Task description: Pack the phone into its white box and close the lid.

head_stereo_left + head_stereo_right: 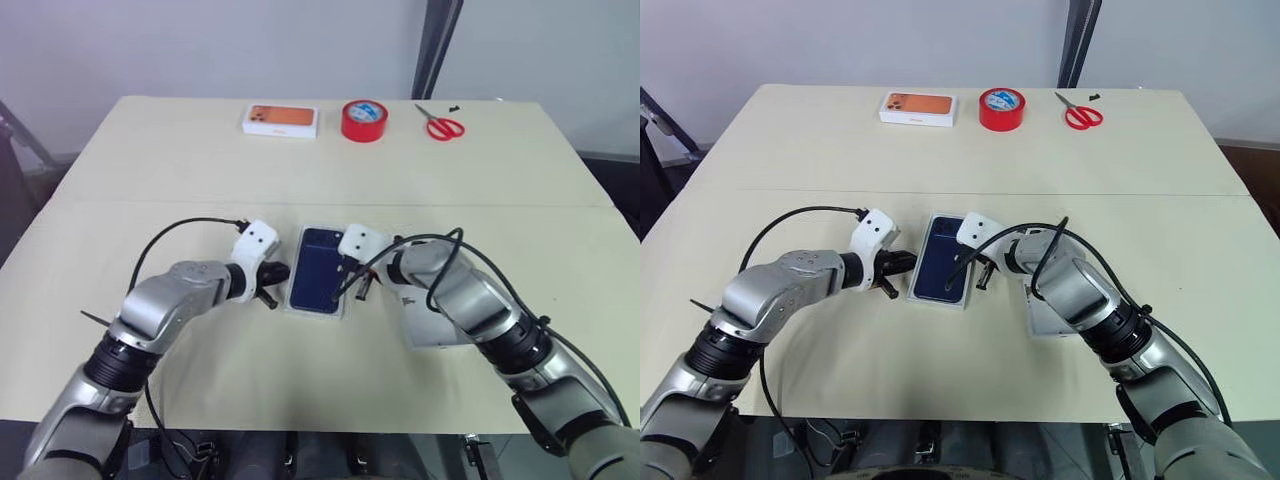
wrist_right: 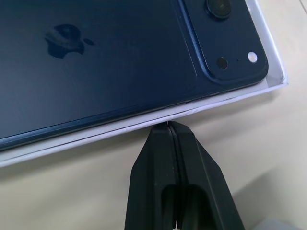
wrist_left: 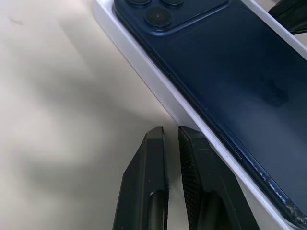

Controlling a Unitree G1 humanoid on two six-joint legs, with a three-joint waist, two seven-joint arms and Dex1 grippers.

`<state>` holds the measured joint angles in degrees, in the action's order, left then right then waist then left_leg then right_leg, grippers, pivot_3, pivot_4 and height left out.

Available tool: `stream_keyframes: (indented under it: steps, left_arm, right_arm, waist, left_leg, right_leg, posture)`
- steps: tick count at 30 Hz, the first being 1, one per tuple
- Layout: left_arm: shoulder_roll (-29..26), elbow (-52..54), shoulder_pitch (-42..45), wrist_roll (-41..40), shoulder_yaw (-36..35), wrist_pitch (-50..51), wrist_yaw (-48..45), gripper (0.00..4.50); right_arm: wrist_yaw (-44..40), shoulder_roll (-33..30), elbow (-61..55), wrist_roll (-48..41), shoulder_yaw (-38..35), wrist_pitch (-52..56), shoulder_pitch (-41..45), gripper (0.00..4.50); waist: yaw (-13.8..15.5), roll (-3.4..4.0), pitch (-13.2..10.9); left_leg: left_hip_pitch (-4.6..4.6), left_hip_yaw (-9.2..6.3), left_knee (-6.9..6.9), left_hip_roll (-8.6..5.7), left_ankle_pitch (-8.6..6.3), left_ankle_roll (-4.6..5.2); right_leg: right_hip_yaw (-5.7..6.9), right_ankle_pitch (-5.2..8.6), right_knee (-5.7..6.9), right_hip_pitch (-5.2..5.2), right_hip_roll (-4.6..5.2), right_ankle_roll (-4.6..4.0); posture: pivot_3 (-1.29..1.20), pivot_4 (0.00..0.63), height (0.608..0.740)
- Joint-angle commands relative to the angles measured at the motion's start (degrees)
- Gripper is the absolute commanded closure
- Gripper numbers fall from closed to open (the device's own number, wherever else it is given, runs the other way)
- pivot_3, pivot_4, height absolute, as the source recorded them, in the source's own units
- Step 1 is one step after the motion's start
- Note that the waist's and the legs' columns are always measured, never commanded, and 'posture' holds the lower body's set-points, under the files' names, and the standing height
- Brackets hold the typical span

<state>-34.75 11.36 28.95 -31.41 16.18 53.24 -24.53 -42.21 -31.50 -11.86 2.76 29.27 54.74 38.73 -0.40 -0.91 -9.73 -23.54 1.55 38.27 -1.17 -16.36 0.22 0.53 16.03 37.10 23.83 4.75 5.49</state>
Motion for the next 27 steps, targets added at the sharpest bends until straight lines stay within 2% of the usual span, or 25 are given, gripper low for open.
stream_keyframes:
  steps: [1, 13, 20, 27]
  left_arm:
    - [4.0, 2.62, 1.34, -0.29, 3.66, 2.24, -3.44, 3.96]
    - [14.53, 0.66, 6.54, 3.37, 11.31, 6.88, -9.67, 3.96]
    - [16.54, -0.45, 6.09, 5.81, 11.62, 6.71, -11.58, 3.96]
    - [16.2, -0.4, 5.54, 6.9, 9.71, 6.9, -12.44, 3.96]
  right_arm:
    - [-2.22, -1.9, -6.12, -1.0, -0.32, 0.73, -0.32, 4.5]
    - [-6.05, -14.55, -19.25, -4.28, -5.76, 7.89, -9.63, 4.5]
    - [-5.68, -18.38, -22.53, -5.22, -8.48, 10.1, -13.37, 4.5]
    - [-6.1, -20.22, -23.04, -7.48, -11.75, 11.66, -13.8, 4.5]
  waist:
    - [0.23, 0.0, 0.0]
    - [1.33, 0.0, 0.01]
    - [1.2, 0.0, 0.02]
    - [1.17, 0.01, 0.02]
  left_leg:
    - [0.0, 0.0, 0.01, -0.02, -0.08, 0.2]
    - [0.03, -0.02, 0.11, -0.06, -0.12, 0.34]
    - [0.07, -0.05, 0.12, -0.04, -0.13, 0.36]
    - [0.09, -0.05, 0.14, -0.04, -0.12, 0.34]
  right_leg:
    - [0.0, 0.0, 0.0, -0.02, 0.02, 0.0]
    - [0.02, 0.0, -0.07, -0.19, 0.04, 0.0]
    - [0.02, 0.0, -0.07, -0.23, 0.03, 0.0]
    - [0.02, 0.0, -0.07, -0.25, 0.02, 0.0]
  posture:
    - [0.0, 0.15, 0.725]
    - [0.0, 0.15, 0.725]
    - [0.0, 0.15, 0.725]
    - [0.0, 0.15, 0.725]
